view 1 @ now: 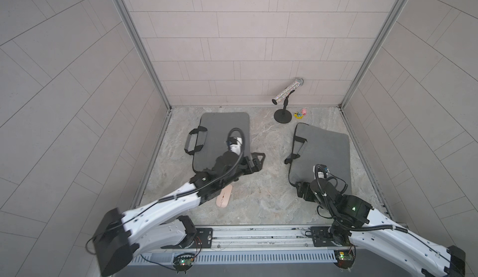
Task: Put the mouse into the laptop bag
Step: Zip the zipper on the zippered laptop bag, then adjust the zippered laptop bag at the center of the board.
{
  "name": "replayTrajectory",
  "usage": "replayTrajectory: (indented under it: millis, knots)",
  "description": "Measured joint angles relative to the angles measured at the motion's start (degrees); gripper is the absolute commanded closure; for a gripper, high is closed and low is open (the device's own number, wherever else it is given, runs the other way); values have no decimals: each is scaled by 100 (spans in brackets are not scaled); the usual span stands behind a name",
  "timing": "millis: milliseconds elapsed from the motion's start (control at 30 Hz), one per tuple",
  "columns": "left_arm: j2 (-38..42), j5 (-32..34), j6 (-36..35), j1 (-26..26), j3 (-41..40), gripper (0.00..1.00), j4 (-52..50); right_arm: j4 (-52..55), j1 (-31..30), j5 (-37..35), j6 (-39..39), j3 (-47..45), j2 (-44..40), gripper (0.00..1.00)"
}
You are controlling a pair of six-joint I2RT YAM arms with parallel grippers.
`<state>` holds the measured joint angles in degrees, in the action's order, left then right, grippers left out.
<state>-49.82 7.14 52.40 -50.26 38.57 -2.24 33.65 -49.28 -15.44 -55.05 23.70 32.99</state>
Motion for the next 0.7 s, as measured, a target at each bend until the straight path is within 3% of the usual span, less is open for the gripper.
replayTrajectory:
  millis: [100,200,333,467,600,700]
  knots:
    - [2020,1123,-111,81,-505,0,-1381,-243,-610,-131,26,236,542,11]
    - [3515,2031,-74,192,-885,0,-2833,-658,-1128,-260,72,568,1523,12]
    - [4562,2691,-17,225,-1340,0,-4207,-1467,-1285,-238,170,1091,3023,18]
    - [4301,3003,4,225,-1458,0,-4673,-2133,-1276,-37,308,1661,4282,18]
    - [3191,3198,7,323,-1316,0,-4651,-2568,-1163,323,527,2505,5523,17]
    - [2356,2935,-37,979,-1051,0,-4472,-2699,-1049,511,708,3182,6290,17]
